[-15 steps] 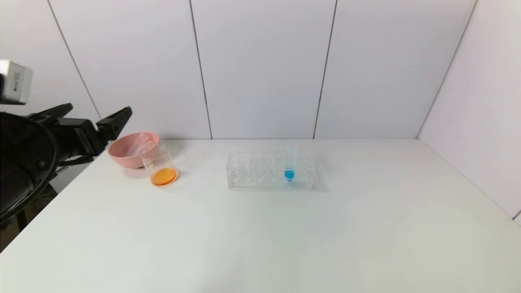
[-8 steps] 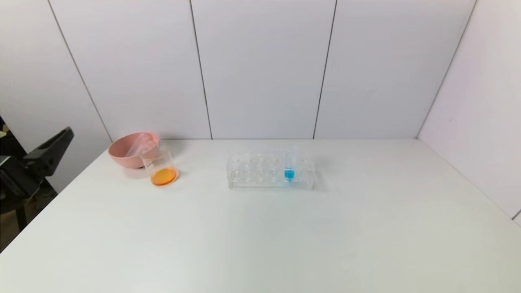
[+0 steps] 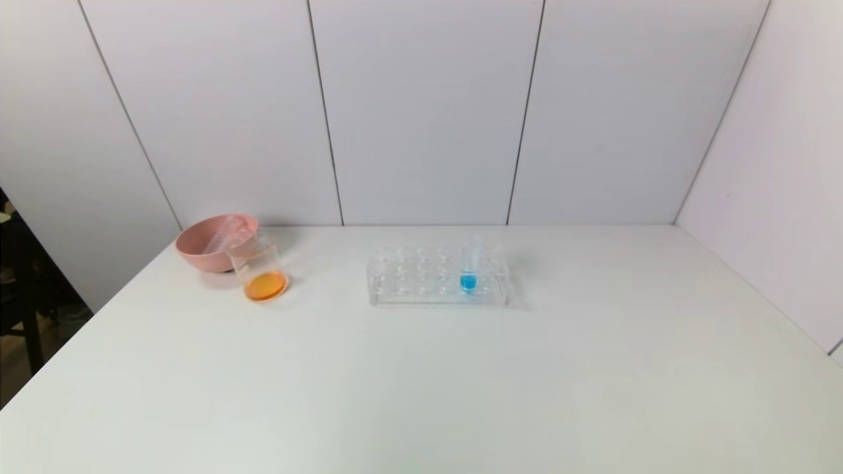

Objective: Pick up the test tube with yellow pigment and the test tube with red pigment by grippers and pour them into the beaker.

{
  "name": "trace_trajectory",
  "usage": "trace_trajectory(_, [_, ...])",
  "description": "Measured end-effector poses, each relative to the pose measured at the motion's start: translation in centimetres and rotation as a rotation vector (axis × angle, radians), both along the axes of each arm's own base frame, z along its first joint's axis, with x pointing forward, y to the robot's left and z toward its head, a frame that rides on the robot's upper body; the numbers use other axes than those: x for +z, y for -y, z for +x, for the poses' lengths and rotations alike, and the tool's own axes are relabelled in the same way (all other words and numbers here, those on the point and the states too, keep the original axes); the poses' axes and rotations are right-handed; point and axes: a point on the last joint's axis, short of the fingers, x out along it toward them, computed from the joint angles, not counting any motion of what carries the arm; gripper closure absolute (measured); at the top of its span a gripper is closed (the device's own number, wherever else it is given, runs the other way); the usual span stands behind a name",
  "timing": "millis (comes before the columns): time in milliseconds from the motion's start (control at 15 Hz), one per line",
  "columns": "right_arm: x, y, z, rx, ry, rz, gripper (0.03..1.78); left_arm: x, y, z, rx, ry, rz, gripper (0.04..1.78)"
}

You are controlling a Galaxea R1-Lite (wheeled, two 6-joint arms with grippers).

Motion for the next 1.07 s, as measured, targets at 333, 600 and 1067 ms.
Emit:
trace_trajectory(333, [0.0, 0.0, 0.0, 0.0, 0.0, 0.0, 0.1, -1.6, 0.3, -3.8, -0.061, 0.14, 0.01, 0.06])
trace_trajectory(600, [0.0, 0.0, 0.0, 0.0, 0.0, 0.0, 0.1, -3.3, 0.5, -5.7, -0.183, 0.143, 0.053, 0.06])
trace_trajectory(1067, [0.0, 0.0, 0.0, 0.0, 0.0, 0.0, 0.1, -11.7, 0.6, -4.2, -0.282, -0.291, -0.033, 0.06])
